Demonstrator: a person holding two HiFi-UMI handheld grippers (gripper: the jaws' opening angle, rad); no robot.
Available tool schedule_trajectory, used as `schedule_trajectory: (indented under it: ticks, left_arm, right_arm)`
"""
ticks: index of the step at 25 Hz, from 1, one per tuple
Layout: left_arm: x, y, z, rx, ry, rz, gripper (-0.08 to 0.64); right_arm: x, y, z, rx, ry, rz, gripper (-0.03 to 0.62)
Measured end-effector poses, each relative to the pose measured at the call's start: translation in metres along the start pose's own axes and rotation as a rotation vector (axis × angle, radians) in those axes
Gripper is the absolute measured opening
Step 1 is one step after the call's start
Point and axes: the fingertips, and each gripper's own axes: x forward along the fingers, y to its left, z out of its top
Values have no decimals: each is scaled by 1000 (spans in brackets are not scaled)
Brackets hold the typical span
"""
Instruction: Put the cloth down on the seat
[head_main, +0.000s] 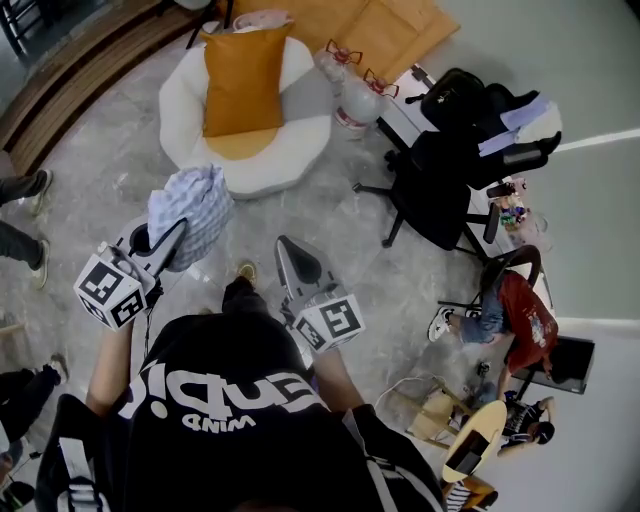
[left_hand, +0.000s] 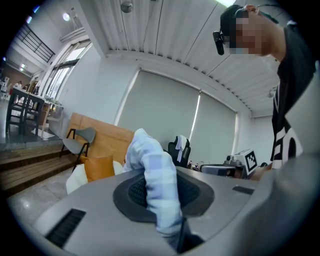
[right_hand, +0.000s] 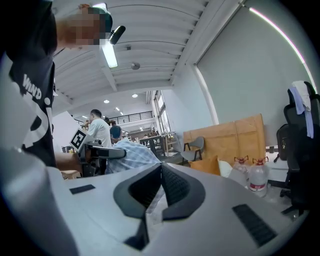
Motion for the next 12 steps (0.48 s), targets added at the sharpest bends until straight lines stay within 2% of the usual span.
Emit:
schedule_trajectory:
  ticks: [8, 12]
  left_arm:
    - [20, 5, 9, -4, -28, 40, 69]
    - [56, 8, 26, 10, -47, 51, 68]
  right_arm:
    - [14, -24, 3, -16, 9, 46, 21]
    - [24, -64, 21, -8, 13, 70, 20]
